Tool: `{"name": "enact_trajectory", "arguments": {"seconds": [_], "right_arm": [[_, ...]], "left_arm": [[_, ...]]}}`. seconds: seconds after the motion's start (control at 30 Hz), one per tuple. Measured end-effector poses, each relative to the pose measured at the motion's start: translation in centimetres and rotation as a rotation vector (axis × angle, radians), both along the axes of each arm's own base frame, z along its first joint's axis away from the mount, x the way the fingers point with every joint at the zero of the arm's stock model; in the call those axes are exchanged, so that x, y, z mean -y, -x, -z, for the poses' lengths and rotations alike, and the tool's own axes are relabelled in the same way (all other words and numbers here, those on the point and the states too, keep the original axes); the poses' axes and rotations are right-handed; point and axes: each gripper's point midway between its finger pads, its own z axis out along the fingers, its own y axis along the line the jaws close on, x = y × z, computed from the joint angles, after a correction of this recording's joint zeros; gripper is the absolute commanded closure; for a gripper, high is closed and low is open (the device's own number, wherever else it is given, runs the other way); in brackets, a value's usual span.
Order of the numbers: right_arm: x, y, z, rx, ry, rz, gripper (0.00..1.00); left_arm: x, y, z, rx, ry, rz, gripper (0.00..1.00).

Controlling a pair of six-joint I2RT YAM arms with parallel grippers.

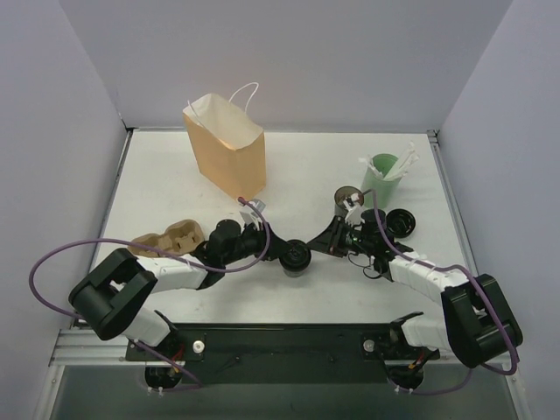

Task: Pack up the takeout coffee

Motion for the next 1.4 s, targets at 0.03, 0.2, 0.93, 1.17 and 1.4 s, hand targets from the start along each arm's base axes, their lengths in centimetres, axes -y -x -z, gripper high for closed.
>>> {"name": "enact_trajectory", "arguments": {"seconds": [0.03, 0.2, 0.93, 1.17, 1.4], "right_arm": [[0.0, 0.0, 0.0, 0.008, -0.006, 0.004, 0.86], [0.4, -0.2, 0.3, 0.042, -0.029, 0.038, 0.87], [3.6, -1.3, -5.6, 0.068, 0.065, 0.13, 0.72], [4.0, 1.4, -2.9, -0.021, 0.041, 0.149, 0.69], [3.3, 2.5, -1.3, -0.072, 0.002, 0.156, 0.7]], "left_arm": [[0.0, 0.0, 0.1, -0.001, 0.004, -0.002, 0.56], [0.4, -0.3, 0.1, -0.002, 0.014, -0.025, 0.56], [0.5, 0.1, 0.4, -0.039, 0.048, -0.178, 0.57], [0.5, 0.0, 0.4, -0.051, 0.05, -0.195, 0.57], [0.8, 0.1, 0.4, -0.055, 0.045, -0.202, 0.57]]}}
